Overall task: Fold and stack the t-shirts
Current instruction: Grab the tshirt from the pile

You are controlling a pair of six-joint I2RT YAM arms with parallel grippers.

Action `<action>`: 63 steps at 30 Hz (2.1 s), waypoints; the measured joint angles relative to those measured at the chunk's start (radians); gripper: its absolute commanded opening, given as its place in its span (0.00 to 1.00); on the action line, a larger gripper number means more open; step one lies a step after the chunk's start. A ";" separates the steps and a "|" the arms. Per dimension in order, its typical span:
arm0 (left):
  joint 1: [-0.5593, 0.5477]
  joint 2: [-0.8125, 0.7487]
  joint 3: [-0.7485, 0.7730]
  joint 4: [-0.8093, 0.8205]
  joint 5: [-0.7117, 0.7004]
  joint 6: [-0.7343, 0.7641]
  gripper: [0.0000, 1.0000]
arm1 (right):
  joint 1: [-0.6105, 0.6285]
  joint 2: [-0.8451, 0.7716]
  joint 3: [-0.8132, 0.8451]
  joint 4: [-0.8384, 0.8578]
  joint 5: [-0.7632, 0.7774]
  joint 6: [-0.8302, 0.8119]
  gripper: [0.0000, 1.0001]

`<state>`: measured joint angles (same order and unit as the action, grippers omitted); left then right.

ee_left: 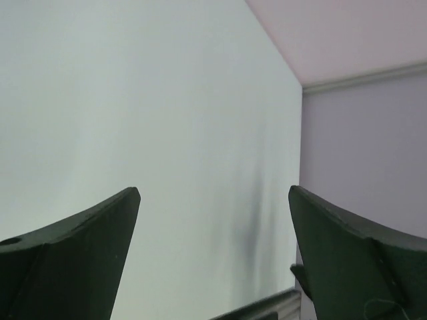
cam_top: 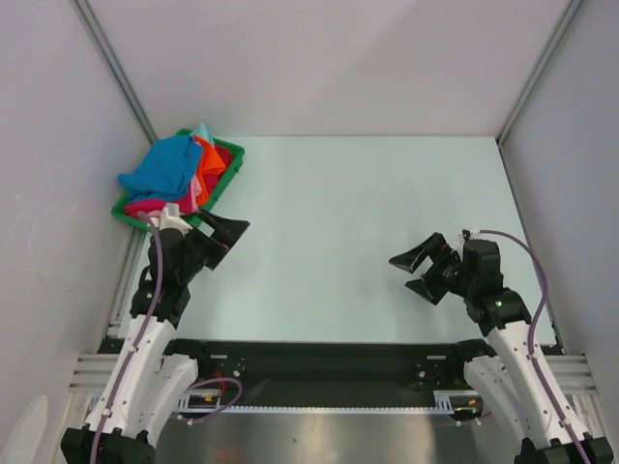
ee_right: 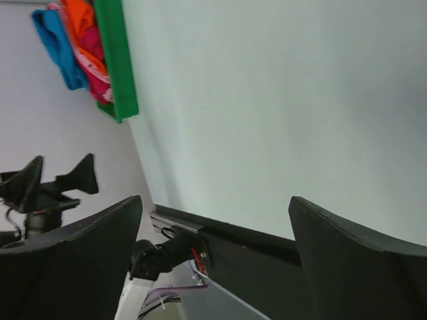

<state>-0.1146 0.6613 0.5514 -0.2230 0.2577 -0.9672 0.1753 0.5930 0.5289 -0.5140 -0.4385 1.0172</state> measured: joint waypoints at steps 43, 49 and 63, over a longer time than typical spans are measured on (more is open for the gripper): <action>0.271 1.460 1.359 -0.292 -0.594 0.477 0.58 | -0.225 0.803 0.598 -0.120 0.082 -0.505 1.00; 0.298 1.523 1.456 -0.348 -0.539 0.497 0.09 | -0.228 0.811 0.598 -0.114 0.053 -0.501 1.00; 0.311 1.131 1.040 -0.160 -0.323 0.389 0.00 | -0.017 0.747 0.599 -0.142 0.036 -0.531 1.00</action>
<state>0.1967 1.7920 1.5917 -0.3832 -0.0654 -0.5777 0.1581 1.3396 1.1275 -0.6556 -0.4023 0.4858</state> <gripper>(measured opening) 0.036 0.995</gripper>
